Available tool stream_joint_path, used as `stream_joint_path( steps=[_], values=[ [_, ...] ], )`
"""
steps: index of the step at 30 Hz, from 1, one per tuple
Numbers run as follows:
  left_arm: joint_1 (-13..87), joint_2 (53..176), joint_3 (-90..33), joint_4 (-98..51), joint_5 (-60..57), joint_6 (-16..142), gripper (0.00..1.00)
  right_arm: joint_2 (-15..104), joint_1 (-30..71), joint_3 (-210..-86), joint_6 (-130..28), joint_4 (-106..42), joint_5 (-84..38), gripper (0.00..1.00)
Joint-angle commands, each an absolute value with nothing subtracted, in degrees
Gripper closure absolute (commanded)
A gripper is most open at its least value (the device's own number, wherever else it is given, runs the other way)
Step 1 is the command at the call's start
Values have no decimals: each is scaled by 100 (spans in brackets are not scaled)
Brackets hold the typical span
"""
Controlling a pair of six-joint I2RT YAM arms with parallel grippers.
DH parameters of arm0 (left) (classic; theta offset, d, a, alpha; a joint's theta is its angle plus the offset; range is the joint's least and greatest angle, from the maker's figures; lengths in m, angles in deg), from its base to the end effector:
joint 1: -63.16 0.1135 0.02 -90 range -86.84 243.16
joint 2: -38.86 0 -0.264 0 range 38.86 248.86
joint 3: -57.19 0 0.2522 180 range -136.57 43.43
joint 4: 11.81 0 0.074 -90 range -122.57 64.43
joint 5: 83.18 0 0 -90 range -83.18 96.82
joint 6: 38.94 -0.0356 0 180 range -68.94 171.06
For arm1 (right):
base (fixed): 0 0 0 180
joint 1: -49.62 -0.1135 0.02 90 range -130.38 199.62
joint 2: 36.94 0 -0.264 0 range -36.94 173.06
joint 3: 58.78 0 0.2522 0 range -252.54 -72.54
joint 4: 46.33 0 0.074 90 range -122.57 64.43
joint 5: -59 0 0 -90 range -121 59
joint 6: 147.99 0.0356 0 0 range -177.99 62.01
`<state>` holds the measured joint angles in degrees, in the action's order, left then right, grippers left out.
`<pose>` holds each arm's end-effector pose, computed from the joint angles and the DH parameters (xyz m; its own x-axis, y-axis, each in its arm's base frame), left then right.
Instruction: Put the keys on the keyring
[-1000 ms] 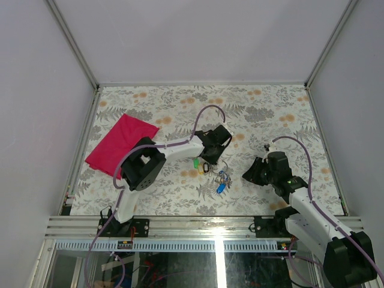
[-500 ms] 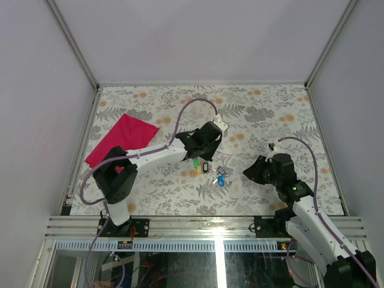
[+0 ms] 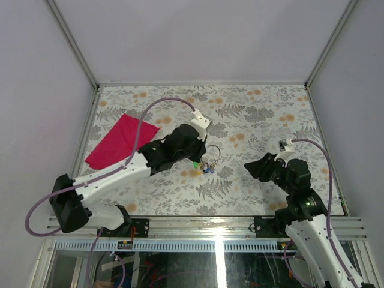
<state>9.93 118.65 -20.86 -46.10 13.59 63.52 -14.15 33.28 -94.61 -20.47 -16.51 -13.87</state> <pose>0.1912 -0.2488 0.3013 -0.5031 0.3154 -0.8046 0.6450 0.7567 -0.1068 0.1177 0.0454 0.2415 -0.5483 0.4458 -0.7076 -0.2591 0.7139 0.6505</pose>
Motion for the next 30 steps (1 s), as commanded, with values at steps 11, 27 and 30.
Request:
stream_joint_path(
  steps=[11, 27, 30],
  values=[
    [1002, 9890, -1781, -4637, 1218, 7128, 100, -1923, 3358, -10296, -2884, -1920, 261, 62],
    [985, 9802, -1858, -4306, 411, 7382, 100, 49, 3282, -9971, -1184, -6292, 2025, 23],
    [965, 9823, -1890, -4271, 362, 7381, 100, 411, 3060, -9956, -1213, -6537, 1914, 23]
  ],
)
